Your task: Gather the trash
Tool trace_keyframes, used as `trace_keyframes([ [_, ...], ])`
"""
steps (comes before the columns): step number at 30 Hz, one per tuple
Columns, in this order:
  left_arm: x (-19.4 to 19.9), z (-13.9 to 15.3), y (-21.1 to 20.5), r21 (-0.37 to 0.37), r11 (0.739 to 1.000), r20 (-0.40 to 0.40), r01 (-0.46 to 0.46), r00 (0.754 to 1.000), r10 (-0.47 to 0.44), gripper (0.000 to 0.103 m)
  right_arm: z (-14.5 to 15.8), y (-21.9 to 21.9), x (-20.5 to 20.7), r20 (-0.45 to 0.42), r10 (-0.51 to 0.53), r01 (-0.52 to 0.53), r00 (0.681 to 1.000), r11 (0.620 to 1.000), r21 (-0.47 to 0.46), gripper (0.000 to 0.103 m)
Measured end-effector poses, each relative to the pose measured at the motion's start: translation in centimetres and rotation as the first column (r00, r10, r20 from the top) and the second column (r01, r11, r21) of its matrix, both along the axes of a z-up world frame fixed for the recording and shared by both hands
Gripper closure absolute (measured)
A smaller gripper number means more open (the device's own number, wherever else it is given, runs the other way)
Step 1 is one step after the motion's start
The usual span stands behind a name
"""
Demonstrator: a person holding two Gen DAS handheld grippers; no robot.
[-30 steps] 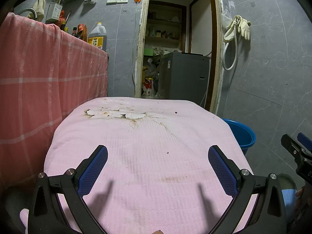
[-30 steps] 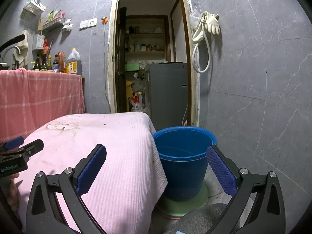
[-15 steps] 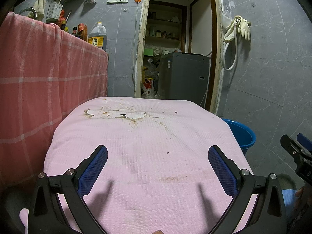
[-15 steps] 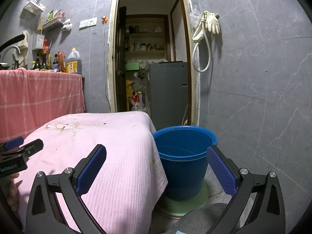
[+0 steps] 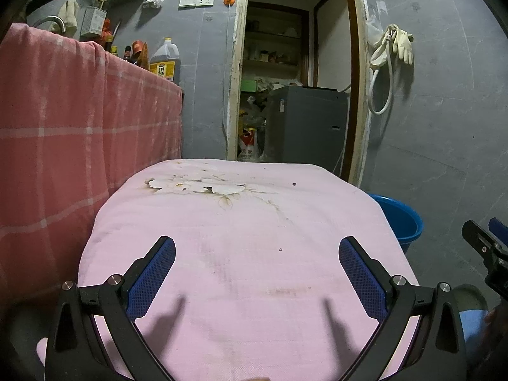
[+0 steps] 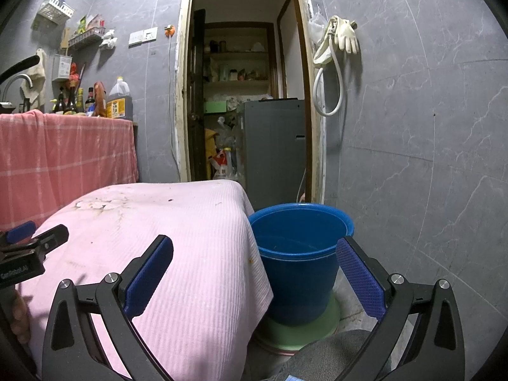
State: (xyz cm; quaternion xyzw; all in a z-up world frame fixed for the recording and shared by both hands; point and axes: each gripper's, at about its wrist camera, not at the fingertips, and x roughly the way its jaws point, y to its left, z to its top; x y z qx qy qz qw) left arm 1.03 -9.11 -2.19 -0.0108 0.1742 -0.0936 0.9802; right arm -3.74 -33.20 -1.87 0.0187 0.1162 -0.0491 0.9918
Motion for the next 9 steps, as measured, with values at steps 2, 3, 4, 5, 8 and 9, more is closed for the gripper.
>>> trace_keyframes([
  [2,0.00,-0.06,-0.24,0.003,1.000,0.002,0.000,1.000,0.000,0.002,0.02,0.00,0.02,-0.001,0.000,0.000,1.000,1.000,0.000,0.000],
  [3,-0.01,-0.09,-0.31,0.003,1.000,0.002,-0.001,1.000,0.001,0.002,0.03,0.01,0.02,-0.001,0.000,0.000,1.000,1.000,0.000,0.000],
  [4,-0.03,-0.11,-0.38,0.002,1.000,0.002,-0.002,1.000,0.002,0.002,0.04,0.01,0.01,-0.001,0.000,0.000,1.000,1.000,0.000,0.000],
  [5,0.00,-0.13,-0.36,0.002,1.000,0.002,-0.002,1.000,0.002,0.002,-0.03,-0.02,0.04,-0.001,0.000,0.000,1.000,1.000,0.000,0.000],
  [8,0.01,-0.14,-0.48,0.001,1.000,-0.001,-0.001,1.000,0.001,0.002,-0.03,0.01,-0.04,-0.001,0.000,0.000,1.000,1.000,0.000,0.000],
  [9,0.00,-0.15,-0.56,0.001,1.000,-0.002,-0.001,1.000,0.001,0.002,-0.02,0.02,-0.04,-0.001,0.000,0.000,1.000,1.000,0.000,0.000],
])
